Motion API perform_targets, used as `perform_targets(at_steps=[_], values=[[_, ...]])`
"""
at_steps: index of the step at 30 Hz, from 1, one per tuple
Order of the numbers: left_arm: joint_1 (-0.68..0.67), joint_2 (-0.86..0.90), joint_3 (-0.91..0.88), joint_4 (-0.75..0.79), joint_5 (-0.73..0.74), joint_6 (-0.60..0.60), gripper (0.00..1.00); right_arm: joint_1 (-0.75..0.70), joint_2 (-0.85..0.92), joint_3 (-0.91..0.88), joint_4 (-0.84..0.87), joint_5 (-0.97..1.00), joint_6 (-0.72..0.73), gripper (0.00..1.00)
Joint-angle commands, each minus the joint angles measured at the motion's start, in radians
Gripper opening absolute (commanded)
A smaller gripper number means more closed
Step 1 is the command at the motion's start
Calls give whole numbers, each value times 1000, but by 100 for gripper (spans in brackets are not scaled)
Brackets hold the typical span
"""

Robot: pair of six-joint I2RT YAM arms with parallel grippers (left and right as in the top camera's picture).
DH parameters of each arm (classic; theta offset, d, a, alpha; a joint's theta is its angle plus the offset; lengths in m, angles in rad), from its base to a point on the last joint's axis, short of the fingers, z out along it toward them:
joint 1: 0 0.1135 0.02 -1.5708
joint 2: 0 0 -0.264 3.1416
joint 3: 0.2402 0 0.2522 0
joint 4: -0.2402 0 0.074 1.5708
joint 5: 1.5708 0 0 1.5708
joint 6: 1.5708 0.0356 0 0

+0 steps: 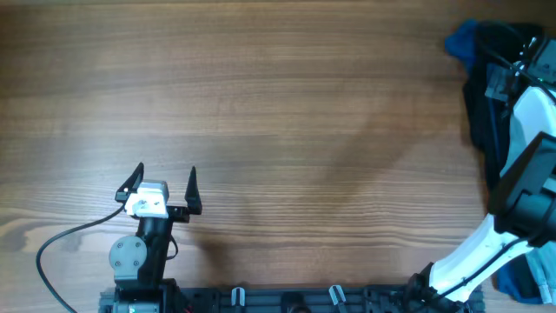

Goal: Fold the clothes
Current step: 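Grasp the top edge of the light-blue jeans with the right gripper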

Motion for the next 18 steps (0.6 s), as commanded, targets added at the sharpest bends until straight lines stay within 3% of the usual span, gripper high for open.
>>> perform_targets(at_steps=[1,4,9,10,14,16,18], values=[[-6,-5,-6,-4,-9,-6,100,1,42,9,50,94,-78,95],[-6,-5,-6,-4,-9,-6,100,-1,71,9,71,87,-78,94],[-6,-5,-6,-4,-9,-6,100,-1,119,8,63,68,-77,82],[-6,-5,-6,-4,-9,-6,100,0,115,11,64,68,-74,66],[-6,-5,-6,-4,-9,-6,100,3,87,59,27,82,-17,66],[-6,-5,-6,-4,-9,-6,100,3,52,60,24,57,-15,57],[-6,-5,-6,-4,-9,-6,100,3,51,60,12,55,-22,57]])
